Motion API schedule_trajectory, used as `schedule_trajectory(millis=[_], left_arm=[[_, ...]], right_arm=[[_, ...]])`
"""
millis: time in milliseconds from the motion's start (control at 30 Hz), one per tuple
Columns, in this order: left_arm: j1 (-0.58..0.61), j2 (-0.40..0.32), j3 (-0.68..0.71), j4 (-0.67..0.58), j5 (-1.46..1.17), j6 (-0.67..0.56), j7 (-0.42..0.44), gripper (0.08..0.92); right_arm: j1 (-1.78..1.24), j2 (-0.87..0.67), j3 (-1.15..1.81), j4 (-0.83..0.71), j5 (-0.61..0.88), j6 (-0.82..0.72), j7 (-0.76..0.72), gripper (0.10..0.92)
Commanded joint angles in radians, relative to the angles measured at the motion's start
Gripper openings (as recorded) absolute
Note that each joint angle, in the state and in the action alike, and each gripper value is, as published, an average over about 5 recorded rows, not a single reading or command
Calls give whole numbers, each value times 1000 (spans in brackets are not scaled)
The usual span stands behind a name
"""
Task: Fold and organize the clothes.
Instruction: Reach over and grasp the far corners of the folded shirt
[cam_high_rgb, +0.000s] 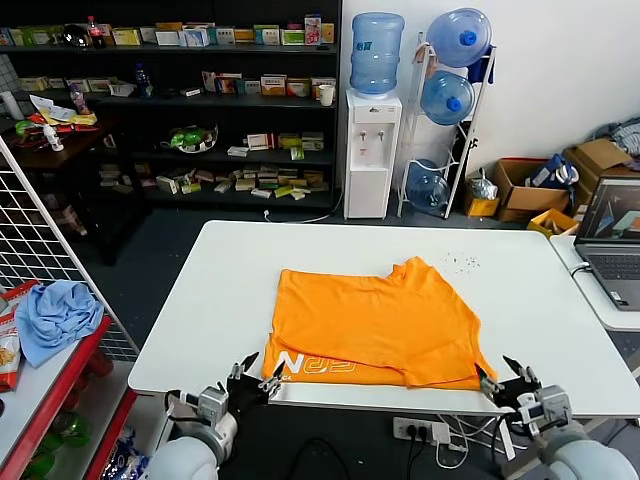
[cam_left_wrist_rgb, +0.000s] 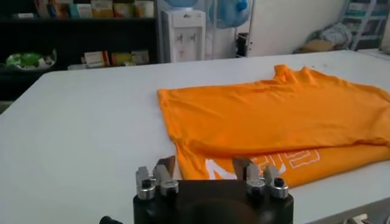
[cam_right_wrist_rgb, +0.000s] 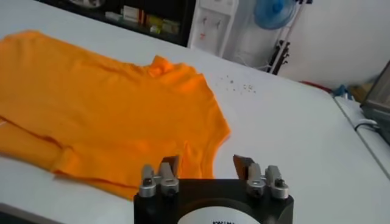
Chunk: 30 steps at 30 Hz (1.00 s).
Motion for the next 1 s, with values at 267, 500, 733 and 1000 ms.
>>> schedule_trajectory(millis=[267,500,733,1000], left_arm=[[-495,-57,124,323,-88,5,13,821],[-625,-108,183,479,-155,25,8,823],[-724,-176,215,636,-195,40,6,823],[-792,-241,219,778,-211,46,8,823]], right_arm=[[582,-17,-230,-435,155,69,-34,822],[818,34,-333,-648,148,-13,-123,823],[949,91,-376,-822,117,-39,-205,823],[1003,150,-405,-957,63,-48,-236,823]])
